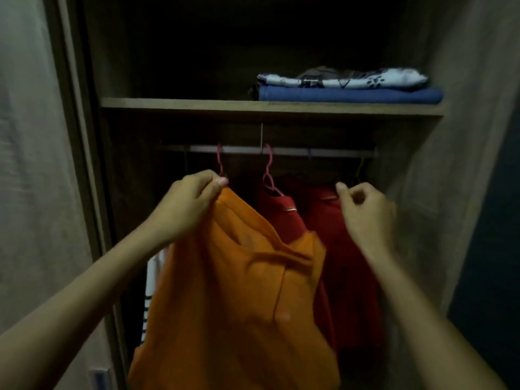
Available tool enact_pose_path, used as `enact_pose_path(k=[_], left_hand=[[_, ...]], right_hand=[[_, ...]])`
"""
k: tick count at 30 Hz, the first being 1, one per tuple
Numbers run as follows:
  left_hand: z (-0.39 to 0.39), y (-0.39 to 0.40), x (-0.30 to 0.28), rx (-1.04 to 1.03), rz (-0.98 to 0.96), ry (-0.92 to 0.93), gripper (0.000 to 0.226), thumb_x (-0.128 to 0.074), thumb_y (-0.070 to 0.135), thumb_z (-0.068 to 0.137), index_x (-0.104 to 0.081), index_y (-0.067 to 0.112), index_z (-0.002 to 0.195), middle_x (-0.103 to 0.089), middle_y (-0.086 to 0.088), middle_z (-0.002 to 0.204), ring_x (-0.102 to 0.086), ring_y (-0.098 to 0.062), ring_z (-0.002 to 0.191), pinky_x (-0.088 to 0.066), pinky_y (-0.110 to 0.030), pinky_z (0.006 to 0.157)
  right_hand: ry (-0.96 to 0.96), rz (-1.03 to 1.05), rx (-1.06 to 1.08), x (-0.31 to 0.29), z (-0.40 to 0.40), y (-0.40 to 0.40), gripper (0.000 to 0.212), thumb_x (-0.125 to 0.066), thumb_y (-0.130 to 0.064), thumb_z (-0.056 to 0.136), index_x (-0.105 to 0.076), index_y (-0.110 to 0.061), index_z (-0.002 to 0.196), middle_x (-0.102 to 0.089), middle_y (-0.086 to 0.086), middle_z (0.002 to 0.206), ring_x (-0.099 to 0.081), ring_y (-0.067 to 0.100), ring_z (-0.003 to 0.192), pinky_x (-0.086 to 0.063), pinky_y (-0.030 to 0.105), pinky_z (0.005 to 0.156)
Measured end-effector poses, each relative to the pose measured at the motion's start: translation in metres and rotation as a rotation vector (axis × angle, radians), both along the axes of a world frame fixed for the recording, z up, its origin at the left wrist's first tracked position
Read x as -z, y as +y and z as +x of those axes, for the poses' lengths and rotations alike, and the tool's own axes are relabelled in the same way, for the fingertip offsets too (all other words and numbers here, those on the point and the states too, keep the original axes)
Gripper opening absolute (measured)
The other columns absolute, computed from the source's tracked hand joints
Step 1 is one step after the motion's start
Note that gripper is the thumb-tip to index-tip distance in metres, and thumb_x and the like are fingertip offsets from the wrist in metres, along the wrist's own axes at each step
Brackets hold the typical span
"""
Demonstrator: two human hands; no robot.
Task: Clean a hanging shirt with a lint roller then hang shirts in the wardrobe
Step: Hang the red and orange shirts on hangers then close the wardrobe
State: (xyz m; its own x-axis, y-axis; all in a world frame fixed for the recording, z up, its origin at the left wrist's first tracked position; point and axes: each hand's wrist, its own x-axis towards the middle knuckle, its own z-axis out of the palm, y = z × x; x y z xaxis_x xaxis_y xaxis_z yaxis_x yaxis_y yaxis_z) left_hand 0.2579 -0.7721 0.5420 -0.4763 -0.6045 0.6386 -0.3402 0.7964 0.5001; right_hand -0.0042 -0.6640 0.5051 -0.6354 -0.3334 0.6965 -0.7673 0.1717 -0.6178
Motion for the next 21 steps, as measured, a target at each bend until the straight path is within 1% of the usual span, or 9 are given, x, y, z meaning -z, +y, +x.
enact_pose_path(k=[1, 3, 5, 8, 12, 15, 16, 18, 21], left_hand=[[-0.009, 0.005, -0.003, 0.016, -0.051, -0.017, 0.027, -0.042, 0.033, 0.099, -0.057, 0.020, 0.081, -0.055, 0.007, 0.068, -0.054, -0.001, 0.059, -0.039, -0.021, 0.055], [-0.024, 0.015, -0.007, 0.044, -0.129, -0.030, 0.025, -0.044, 0.031, 0.098, -0.058, 0.018, 0.082, -0.058, 0.005, 0.071, -0.056, -0.002, 0.065, -0.042, -0.026, 0.060], [-0.034, 0.022, -0.009, 0.070, -0.153, -0.050, 0.025, -0.044, 0.032, 0.098, -0.060, 0.017, 0.085, -0.062, 0.002, 0.075, -0.059, -0.006, 0.070, -0.049, -0.032, 0.067], [-0.040, 0.026, -0.009, 0.079, -0.159, -0.068, 0.024, -0.045, 0.034, 0.096, -0.061, 0.020, 0.085, -0.065, -0.001, 0.077, -0.062, -0.008, 0.073, -0.052, -0.038, 0.073], [-0.034, 0.023, -0.014, 0.114, -0.015, -0.103, 0.029, -0.049, 0.036, 0.093, -0.065, 0.014, 0.082, -0.067, -0.005, 0.078, -0.064, -0.013, 0.072, -0.053, -0.041, 0.075], [-0.026, 0.023, -0.019, 0.164, 0.108, -0.099, 0.030, -0.052, 0.040, 0.087, -0.068, 0.017, 0.079, -0.068, -0.004, 0.074, -0.065, -0.007, 0.068, -0.052, -0.028, 0.067], [-0.023, 0.022, -0.021, 0.175, 0.122, -0.095, 0.030, -0.052, 0.043, 0.084, -0.069, 0.019, 0.079, -0.069, -0.002, 0.075, -0.065, -0.005, 0.069, -0.051, -0.024, 0.067], [-0.017, 0.018, -0.024, 0.209, 0.147, -0.104, 0.030, -0.052, 0.047, 0.078, -0.070, 0.023, 0.081, -0.070, 0.007, 0.082, -0.067, -0.003, 0.075, -0.050, -0.021, 0.069], [-0.006, 0.009, -0.025, 0.285, 0.213, -0.243, 0.033, -0.063, 0.055, 0.075, -0.073, 0.025, 0.085, -0.071, 0.013, 0.092, -0.068, -0.003, 0.085, -0.052, -0.022, 0.072]], right_hand=[[0.049, 0.087, 0.078, 0.003, -0.013, -0.009, 0.034, -0.058, -0.046, 0.089, -0.066, -0.015, 0.102, -0.070, 0.010, 0.097, -0.063, 0.031, 0.097, -0.046, 0.035, 0.078], [-0.017, 0.368, 0.097, 0.011, -0.030, -0.027, 0.047, -0.061, -0.038, 0.088, -0.055, -0.010, 0.125, -0.064, 0.018, 0.119, -0.056, 0.037, 0.114, -0.045, 0.040, 0.093], [-0.033, 0.514, 0.092, 0.021, -0.035, -0.041, 0.046, -0.060, -0.033, 0.087, -0.054, -0.009, 0.126, -0.064, 0.018, 0.122, -0.054, 0.038, 0.116, -0.044, 0.039, 0.097], [-0.048, 0.463, 0.027, 0.025, -0.029, -0.053, 0.035, -0.057, -0.027, 0.086, -0.060, -0.012, 0.118, -0.067, 0.016, 0.116, -0.058, 0.036, 0.113, -0.047, 0.037, 0.093], [-0.109, 0.395, -0.239, 0.020, -0.018, -0.058, 0.034, -0.061, -0.035, 0.089, -0.067, -0.015, 0.115, -0.071, 0.009, 0.112, -0.062, 0.026, 0.111, -0.048, 0.029, 0.090], [-0.081, 0.395, -0.386, 0.011, -0.020, -0.058, 0.027, -0.057, -0.038, 0.092, -0.074, -0.020, 0.103, -0.075, 0.003, 0.100, -0.066, 0.019, 0.101, -0.043, 0.021, 0.074], [-0.054, 0.361, -0.360, 0.007, -0.024, -0.059, 0.027, -0.057, -0.038, 0.091, -0.076, -0.020, 0.097, -0.075, 0.005, 0.096, -0.067, 0.021, 0.098, -0.045, 0.023, 0.073], [0.006, 0.226, -0.140, -0.003, -0.040, -0.063, 0.025, -0.057, -0.036, 0.090, -0.076, -0.020, 0.094, -0.074, 0.009, 0.097, -0.063, 0.030, 0.101, -0.049, 0.033, 0.081], [-0.098, 0.218, 0.175, -0.019, -0.074, -0.072, 0.030, -0.054, -0.028, 0.090, -0.066, -0.017, 0.115, -0.059, 0.015, 0.123, -0.048, 0.036, 0.118, -0.041, 0.043, 0.098]])
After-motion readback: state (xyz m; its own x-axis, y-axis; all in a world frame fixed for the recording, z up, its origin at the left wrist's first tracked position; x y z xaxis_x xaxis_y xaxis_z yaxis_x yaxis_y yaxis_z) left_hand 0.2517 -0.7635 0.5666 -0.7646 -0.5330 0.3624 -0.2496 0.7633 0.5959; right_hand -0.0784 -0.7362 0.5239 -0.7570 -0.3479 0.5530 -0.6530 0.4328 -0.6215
